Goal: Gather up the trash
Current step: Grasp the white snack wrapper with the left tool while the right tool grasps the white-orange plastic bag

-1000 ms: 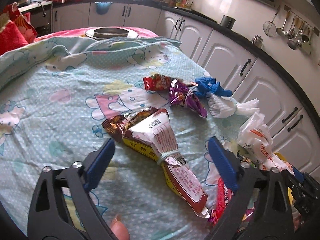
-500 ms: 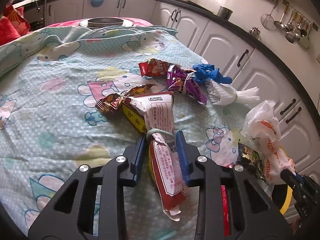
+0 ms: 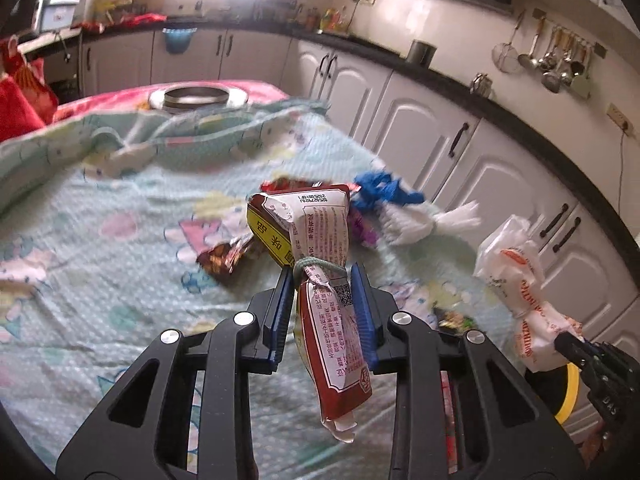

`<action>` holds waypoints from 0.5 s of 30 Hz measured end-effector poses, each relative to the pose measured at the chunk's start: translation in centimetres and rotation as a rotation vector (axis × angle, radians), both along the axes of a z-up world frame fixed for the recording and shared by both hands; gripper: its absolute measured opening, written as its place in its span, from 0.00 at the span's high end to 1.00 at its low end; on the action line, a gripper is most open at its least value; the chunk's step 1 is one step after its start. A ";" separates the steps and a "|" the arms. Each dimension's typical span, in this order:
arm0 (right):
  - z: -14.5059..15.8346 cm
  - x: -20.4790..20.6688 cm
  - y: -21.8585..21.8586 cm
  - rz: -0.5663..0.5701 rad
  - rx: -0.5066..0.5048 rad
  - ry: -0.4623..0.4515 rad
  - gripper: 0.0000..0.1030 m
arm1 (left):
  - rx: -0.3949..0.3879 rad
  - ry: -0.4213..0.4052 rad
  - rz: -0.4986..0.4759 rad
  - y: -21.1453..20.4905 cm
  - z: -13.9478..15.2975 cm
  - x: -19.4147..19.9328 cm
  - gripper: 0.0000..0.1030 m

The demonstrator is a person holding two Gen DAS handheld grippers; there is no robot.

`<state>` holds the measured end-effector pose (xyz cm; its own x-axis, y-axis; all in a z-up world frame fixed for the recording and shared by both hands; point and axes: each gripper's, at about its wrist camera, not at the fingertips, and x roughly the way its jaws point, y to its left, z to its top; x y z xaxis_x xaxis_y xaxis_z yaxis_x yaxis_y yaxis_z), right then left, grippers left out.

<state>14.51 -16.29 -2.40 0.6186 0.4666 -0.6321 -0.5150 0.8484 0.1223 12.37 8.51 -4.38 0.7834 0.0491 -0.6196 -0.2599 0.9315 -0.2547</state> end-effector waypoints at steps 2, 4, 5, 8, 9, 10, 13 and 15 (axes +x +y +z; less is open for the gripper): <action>0.5 -0.3 -0.1 0.005 0.009 -0.009 0.92 | 0.006 -0.022 -0.015 -0.4 0.9 -0.2 0.78; 1.0 -0.6 -0.3 0.005 0.017 -0.018 0.92 | 0.008 -0.043 -0.030 -0.9 1.7 -0.5 0.78; 1.3 -0.7 -0.4 0.004 0.023 -0.023 0.92 | 0.012 -0.050 -0.036 -1.1 2.0 -0.6 0.78; 2.1 -1.1 -0.9 0.003 0.037 -0.038 0.92 | 0.023 -0.071 -0.055 -1.9 2.8 -0.8 0.78; 2.3 -1.3 -0.9 0.002 0.041 -0.041 0.92 | 0.026 -0.078 -0.063 -2.3 3.1 -0.9 0.78; 2.6 -1.4 -1.0 0.000 0.045 -0.045 0.92 | 0.028 -0.081 -0.067 -2.5 3.3 -0.9 0.78; 3.3 -1.7 -1.9 -0.010 0.063 -0.056 0.92 | 0.036 -0.094 -0.086 -3.3 3.8 -0.9 0.78; 3.7 -1.8 -2.4 -0.019 0.071 -0.064 0.92 | 0.041 -0.101 -0.101 -4.0 4.2 -0.9 0.78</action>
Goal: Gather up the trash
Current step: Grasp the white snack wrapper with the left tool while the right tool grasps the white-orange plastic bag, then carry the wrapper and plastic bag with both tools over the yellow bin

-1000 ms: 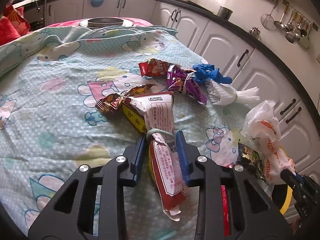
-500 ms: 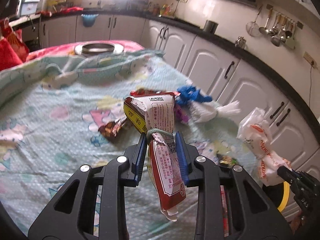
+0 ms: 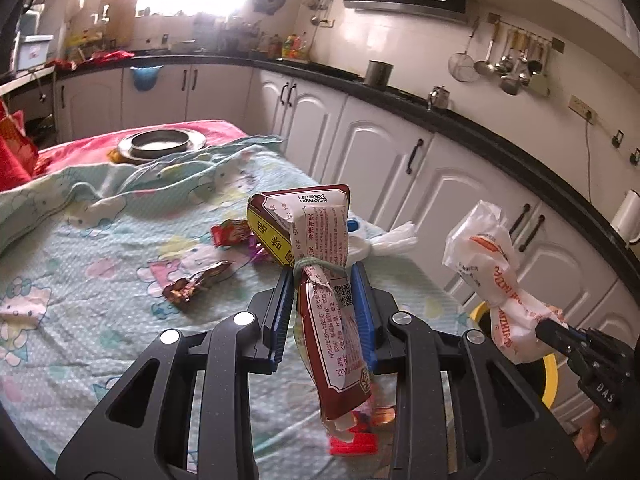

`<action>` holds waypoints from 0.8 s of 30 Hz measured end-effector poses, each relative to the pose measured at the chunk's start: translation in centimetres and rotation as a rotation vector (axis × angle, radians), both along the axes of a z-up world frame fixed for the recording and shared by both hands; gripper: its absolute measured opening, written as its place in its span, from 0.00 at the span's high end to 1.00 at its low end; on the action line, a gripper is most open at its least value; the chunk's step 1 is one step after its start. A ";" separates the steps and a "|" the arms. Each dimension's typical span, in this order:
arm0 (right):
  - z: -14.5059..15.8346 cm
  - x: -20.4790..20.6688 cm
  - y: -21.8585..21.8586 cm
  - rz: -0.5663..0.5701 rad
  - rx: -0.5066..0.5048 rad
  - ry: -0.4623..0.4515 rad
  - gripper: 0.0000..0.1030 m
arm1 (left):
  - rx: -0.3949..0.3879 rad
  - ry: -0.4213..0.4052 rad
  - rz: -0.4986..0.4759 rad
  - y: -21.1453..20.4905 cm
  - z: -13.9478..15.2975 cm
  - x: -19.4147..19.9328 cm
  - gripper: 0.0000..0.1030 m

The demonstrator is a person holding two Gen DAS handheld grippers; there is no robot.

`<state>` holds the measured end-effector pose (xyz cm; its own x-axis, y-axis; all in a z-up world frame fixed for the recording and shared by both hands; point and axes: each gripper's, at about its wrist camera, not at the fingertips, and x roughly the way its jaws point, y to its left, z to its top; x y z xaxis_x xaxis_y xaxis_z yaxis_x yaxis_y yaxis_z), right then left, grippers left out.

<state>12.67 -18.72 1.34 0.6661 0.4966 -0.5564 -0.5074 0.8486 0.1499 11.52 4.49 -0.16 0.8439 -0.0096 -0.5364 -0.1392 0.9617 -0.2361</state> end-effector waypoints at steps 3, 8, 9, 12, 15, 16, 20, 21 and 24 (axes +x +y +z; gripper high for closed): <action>0.6 -0.3 -0.9 -0.016 0.013 -0.011 0.92 | 0.005 -0.008 -0.019 -0.8 0.3 0.0 0.78; 1.3 -0.8 -2.3 -0.046 0.034 -0.023 0.92 | 0.014 -0.018 -0.058 -2.3 0.7 0.1 0.78; 1.3 -0.9 -2.5 -0.052 0.036 -0.024 0.92 | 0.017 -0.019 -0.064 -2.6 0.7 0.1 0.78; 1.5 -1.2 -3.4 -0.070 0.045 -0.029 0.92 | 0.025 -0.024 -0.091 -3.8 0.9 0.3 0.78; 1.5 -1.4 -4.2 -0.087 0.053 -0.029 0.92 | 0.030 -0.027 -0.113 -4.8 1.1 0.4 0.78; 1.5 -1.4 -4.4 -0.093 0.057 -0.028 0.92 | 0.031 -0.028 -0.119 -5.1 1.1 0.5 0.78; 1.6 -1.6 -5.5 -0.126 0.063 -0.025 0.92 | 0.039 -0.032 -0.154 -6.7 1.3 0.7 0.78; 1.6 -1.7 -5.9 -0.136 0.067 -0.026 0.92 | 0.043 -0.034 -0.166 -7.3 1.4 0.8 0.78; 1.5 -1.8 -7.1 -0.167 0.078 -0.023 0.92 | 0.048 -0.034 -0.195 -8.6 1.4 1.1 0.78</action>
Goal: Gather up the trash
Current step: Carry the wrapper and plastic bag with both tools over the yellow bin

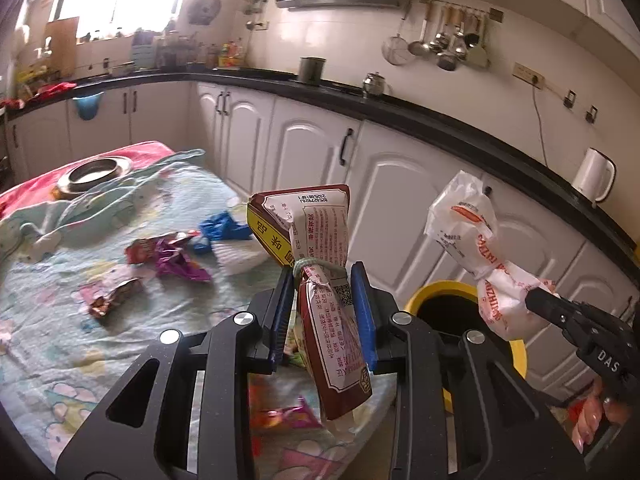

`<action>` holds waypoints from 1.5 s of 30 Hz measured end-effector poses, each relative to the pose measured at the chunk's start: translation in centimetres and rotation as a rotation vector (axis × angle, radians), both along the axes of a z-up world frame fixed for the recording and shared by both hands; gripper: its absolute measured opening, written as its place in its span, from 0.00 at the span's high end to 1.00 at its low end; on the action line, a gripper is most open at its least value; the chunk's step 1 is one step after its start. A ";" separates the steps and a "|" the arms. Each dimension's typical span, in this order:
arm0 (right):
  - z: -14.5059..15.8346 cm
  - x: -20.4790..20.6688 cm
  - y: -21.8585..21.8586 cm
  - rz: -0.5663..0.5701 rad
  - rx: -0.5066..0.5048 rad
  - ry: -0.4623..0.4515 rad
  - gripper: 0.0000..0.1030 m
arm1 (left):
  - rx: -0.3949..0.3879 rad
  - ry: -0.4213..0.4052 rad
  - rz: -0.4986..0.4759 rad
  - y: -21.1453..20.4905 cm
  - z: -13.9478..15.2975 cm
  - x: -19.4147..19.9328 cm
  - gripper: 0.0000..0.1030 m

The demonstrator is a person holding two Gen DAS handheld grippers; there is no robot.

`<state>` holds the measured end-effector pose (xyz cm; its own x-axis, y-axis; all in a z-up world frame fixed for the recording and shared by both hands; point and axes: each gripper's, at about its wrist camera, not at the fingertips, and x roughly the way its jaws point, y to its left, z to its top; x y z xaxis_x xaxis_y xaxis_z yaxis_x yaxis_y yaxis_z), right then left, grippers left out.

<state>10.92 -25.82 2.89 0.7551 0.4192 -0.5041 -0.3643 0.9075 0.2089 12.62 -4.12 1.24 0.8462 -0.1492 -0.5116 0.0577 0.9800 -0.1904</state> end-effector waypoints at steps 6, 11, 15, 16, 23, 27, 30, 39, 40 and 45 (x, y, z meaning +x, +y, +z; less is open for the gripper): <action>-0.1 0.0 -2.5 -0.060 0.028 0.010 0.92 | 0.017 -0.002 -0.057 -2.5 -0.1 0.4 0.78; -0.5 0.0 -4.3 -0.107 0.045 0.019 0.92 | 0.033 -0.001 -0.107 -4.6 -0.5 0.5 0.78; -0.7 -0.1 -5.6 -0.139 0.055 0.022 0.92 | 0.044 0.004 -0.144 -6.5 -0.9 0.6 0.78; -0.8 -0.1 -5.9 -0.145 0.057 0.023 0.92 | 0.044 0.008 -0.157 -7.0 -1.0 0.7 0.78; -1.5 -0.2 -7.8 -0.202 0.070 0.039 0.92 | 0.056 0.016 -0.216 -9.7 -1.7 1.2 0.78; -2.0 -0.1 -8.8 -0.235 0.067 0.048 0.92 | 0.060 0.029 -0.251 -11.2 -2.5 1.6 0.78; -2.6 0.0 -9.5 -0.257 0.062 0.061 0.92 | 0.061 0.043 -0.271 -12.1 -3.0 2.0 0.78; -5.2 0.5 -11.1 -0.316 0.032 0.126 0.92 | 0.072 0.083 -0.342 -15.0 -5.1 3.4 0.78; -5.4 0.6 -11.2 -0.320 0.032 0.131 0.92 | 0.075 0.088 -0.347 -15.3 -5.3 3.6 0.78; -6.5 0.9 -12.1 -0.335 0.044 0.171 0.92 | 0.082 0.111 -0.378 -16.6 -6.3 4.3 0.78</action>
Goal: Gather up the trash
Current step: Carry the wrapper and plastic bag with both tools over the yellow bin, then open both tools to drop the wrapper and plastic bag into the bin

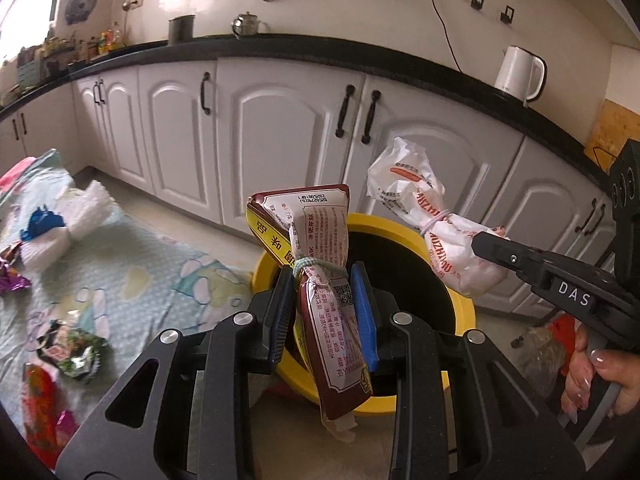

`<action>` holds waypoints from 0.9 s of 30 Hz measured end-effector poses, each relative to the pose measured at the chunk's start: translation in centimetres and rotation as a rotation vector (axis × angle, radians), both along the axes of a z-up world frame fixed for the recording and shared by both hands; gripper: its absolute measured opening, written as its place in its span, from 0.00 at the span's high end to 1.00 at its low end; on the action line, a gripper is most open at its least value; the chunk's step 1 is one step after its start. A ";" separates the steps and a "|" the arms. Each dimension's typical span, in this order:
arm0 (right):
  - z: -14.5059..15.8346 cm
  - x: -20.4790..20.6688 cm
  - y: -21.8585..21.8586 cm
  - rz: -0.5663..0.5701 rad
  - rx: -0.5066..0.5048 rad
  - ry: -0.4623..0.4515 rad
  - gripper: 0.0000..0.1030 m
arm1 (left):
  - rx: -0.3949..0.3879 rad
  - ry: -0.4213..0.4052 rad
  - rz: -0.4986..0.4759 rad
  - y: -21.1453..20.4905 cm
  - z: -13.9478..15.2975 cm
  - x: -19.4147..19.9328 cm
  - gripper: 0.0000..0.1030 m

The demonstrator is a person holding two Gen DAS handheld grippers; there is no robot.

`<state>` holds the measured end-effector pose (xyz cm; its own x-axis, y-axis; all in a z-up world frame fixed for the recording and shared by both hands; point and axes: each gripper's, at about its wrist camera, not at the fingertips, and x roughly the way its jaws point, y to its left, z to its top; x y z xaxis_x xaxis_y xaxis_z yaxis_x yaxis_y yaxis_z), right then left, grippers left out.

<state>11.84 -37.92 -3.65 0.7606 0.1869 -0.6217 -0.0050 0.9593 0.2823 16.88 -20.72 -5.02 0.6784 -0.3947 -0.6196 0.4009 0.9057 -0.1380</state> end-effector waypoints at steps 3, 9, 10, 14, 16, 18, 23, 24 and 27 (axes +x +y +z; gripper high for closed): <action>-0.7 0.1 -0.3 -0.005 0.005 0.023 0.92 | 0.007 0.019 -0.014 -0.7 -0.7 0.4 0.78; -1.8 0.5 -0.8 -0.015 0.017 0.068 0.92 | 0.005 0.073 -0.038 -1.4 -2.2 1.3 0.78; -2.0 0.6 -0.9 -0.016 0.018 0.076 0.92 | 0.005 0.079 -0.042 -1.5 -2.4 1.4 0.78; -2.4 0.7 -1.3 -0.022 0.022 0.093 0.92 | 0.008 0.101 -0.054 -1.9 -3.1 1.6 0.78; -2.6 0.8 -1.5 -0.028 0.029 0.102 0.92 | 0.008 0.113 -0.057 -2.0 -3.4 1.8 0.78; -2.8 0.9 -1.7 -0.031 0.037 0.108 0.92 | 0.005 0.128 -0.058 -2.0 -3.6 2.0 0.77; -2.8 1.0 -2.2 -0.036 0.049 0.108 0.89 | 0.006 0.142 -0.062 -2.0 -3.8 2.0 0.77; -2.7 0.9 -2.3 -0.038 0.060 0.101 0.88 | 0.007 0.143 -0.062 -2.1 -3.8 2.1 0.77; -2.4 0.7 -2.9 -0.045 0.097 0.090 0.84 | 0.014 0.143 -0.052 -2.2 -3.7 2.1 0.72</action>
<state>12.57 -40.77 -6.08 0.7114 0.2166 -0.6686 0.0672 0.9260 0.3715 18.95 -22.87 -8.73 0.5617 -0.4175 -0.7142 0.4246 0.8864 -0.1843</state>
